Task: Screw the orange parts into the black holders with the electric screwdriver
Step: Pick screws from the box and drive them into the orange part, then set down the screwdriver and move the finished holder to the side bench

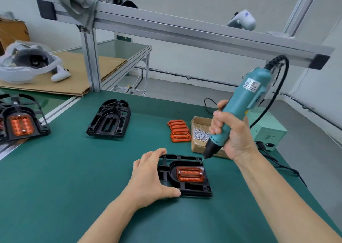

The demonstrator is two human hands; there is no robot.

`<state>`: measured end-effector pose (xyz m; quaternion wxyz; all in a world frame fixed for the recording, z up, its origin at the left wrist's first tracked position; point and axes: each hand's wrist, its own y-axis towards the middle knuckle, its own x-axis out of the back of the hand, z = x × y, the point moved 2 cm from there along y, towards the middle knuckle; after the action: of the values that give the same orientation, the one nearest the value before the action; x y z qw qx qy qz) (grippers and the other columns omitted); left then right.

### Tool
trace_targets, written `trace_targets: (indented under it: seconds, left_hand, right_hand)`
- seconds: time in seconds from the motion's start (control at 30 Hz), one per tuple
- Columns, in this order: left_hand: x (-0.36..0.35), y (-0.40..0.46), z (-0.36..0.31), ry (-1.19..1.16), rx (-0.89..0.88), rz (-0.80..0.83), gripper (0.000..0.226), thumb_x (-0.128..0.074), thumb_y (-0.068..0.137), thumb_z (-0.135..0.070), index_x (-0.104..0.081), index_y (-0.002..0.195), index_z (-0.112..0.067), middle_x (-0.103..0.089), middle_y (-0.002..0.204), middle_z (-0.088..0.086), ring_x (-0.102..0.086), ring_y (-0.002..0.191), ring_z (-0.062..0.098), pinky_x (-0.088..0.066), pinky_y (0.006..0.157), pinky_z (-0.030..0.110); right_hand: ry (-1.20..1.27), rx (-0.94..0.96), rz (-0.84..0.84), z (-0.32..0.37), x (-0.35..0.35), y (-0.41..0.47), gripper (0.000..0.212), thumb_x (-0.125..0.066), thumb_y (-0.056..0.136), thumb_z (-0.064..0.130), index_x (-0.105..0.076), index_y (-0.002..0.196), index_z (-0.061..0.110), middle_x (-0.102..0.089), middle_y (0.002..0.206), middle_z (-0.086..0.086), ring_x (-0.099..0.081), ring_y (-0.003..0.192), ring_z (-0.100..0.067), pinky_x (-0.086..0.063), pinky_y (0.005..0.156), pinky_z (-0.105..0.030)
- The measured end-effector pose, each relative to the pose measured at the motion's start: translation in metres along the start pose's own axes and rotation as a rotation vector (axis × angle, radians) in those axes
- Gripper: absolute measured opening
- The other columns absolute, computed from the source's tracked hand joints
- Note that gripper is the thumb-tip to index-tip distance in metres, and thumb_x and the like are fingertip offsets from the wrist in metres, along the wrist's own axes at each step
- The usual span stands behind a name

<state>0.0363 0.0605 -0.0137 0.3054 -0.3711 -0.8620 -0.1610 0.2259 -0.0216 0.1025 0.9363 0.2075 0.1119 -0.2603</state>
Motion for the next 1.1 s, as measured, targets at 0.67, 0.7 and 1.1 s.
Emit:
trace_targets:
  seconds: [0.67, 0.7, 1.1]
  left_hand:
    - [-0.002, -0.003, 0.001, 0.011, -0.024, -0.077, 0.109, -0.083, 0.050, -0.054, -0.024, 0.141, -0.042, -0.029, 0.143, -0.012, -0.022, 0.132, 0.018, -0.028, 0.110, 0.037]
    - [-0.002, -0.003, 0.001, 0.011, -0.023, -0.081, 0.109, -0.083, 0.051, -0.053, -0.024, 0.142, -0.041, -0.029, 0.143, -0.012, -0.023, 0.132, 0.018, -0.029, 0.110, 0.037]
    - [-0.003, -0.003, 0.001, 0.001, -0.026, -0.111, 0.109, -0.083, 0.048, -0.053, -0.027, 0.141, -0.041, -0.033, 0.141, -0.010, -0.026, 0.128, 0.019, -0.030, 0.108, 0.039]
  right_hand:
    - [-0.234, -0.369, -0.626, 0.022, 0.123, -0.064, 0.037, -0.068, 0.081, 0.052, -0.052, 0.088, 0.019, -0.052, 0.059, 0.001, -0.048, 0.044, -0.011, -0.046, 0.044, -0.024]
    - [-0.281, -0.417, -0.640, 0.023, 0.129, -0.067, 0.038, -0.066, 0.083, 0.054, -0.052, 0.090, 0.019, -0.053, 0.062, -0.001, -0.049, 0.045, -0.012, -0.046, 0.044, -0.025]
    - [-0.759, -0.652, -0.529, 0.016, 0.170, -0.094, 0.033, -0.071, 0.087, 0.027, -0.047, 0.104, 0.013, -0.058, 0.081, -0.012, -0.059, 0.053, -0.017, -0.050, 0.050, -0.029]
